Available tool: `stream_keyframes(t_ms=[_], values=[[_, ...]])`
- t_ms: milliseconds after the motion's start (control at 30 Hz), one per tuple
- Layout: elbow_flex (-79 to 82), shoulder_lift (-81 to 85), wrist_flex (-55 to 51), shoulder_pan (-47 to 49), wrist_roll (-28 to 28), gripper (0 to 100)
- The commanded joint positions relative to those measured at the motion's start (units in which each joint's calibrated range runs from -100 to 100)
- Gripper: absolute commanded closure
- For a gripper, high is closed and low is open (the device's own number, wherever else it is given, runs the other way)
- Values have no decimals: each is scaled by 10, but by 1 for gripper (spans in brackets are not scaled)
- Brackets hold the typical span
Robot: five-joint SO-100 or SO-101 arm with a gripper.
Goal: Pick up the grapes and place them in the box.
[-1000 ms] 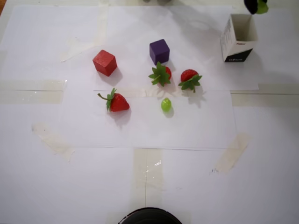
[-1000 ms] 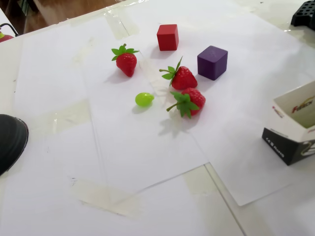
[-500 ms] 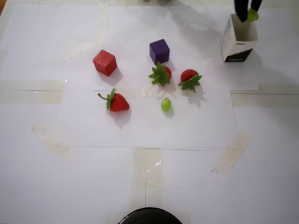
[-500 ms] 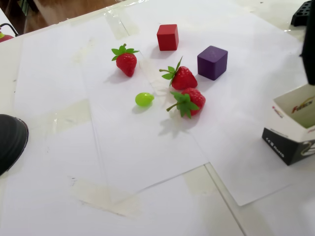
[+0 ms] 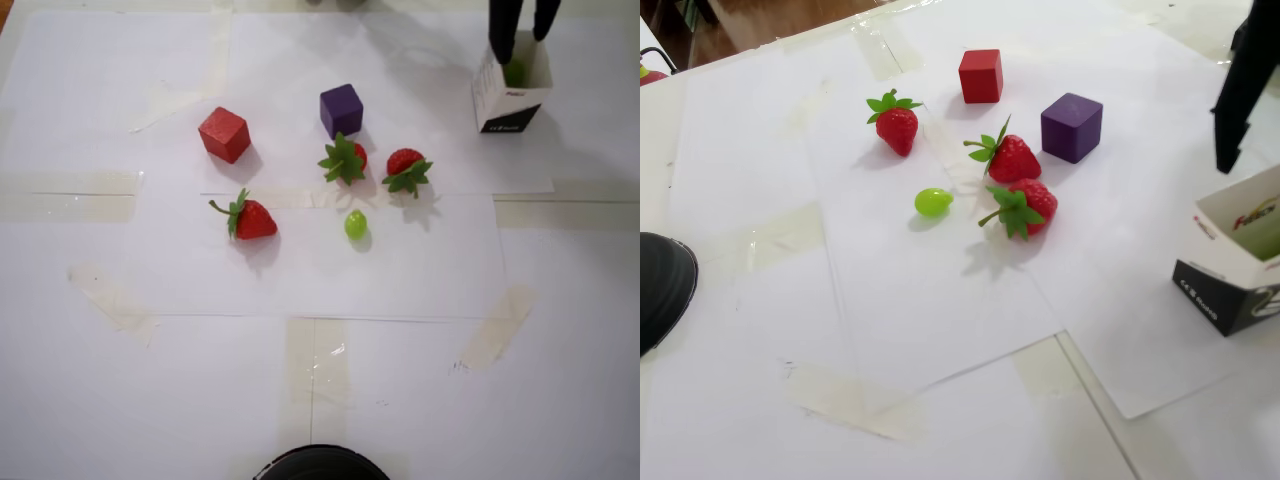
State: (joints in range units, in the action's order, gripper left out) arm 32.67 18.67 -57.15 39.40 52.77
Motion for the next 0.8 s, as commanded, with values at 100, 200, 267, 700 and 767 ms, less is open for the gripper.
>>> stream_keyframes(t_ms=[100, 200, 267, 700, 767], values=[[-90, 24, -21, -65, -22, 91], [-124, 14, -31, -98, -27, 93], [-150, 0, -39, -118, -31, 93], [-354, -182, -86, -269, -80, 100], [-363, -209, -75, -287, -90, 100]])
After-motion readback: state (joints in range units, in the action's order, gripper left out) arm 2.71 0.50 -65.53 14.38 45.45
